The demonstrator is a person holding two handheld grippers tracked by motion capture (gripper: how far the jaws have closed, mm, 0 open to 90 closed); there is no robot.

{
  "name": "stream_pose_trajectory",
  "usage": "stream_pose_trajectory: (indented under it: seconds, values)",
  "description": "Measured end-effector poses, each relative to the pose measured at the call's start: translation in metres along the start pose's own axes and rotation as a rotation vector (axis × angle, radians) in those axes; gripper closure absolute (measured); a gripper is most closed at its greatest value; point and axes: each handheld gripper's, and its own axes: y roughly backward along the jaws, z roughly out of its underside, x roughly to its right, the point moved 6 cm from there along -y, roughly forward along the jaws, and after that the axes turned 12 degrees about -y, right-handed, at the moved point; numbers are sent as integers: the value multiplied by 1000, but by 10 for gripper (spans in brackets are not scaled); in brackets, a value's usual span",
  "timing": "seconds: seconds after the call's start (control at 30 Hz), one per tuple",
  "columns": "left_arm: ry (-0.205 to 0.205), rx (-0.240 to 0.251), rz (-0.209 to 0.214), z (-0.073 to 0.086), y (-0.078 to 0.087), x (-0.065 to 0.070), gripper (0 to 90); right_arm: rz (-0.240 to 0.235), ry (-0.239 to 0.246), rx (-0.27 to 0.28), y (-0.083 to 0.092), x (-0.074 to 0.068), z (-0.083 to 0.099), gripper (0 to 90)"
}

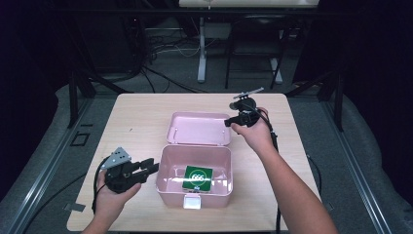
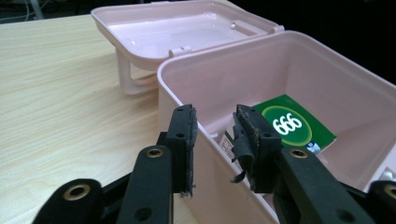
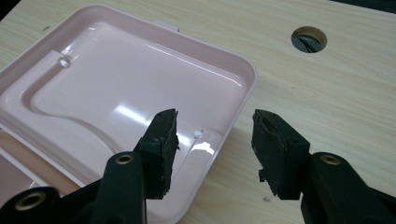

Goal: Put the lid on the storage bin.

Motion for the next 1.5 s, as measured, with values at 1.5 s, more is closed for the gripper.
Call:
stream_pose_trajectory:
  seconds: [1.5]
  values:
    - [-38,-23,27,8,-2,9,824,140,-262,-128,-68,19,-14,708]
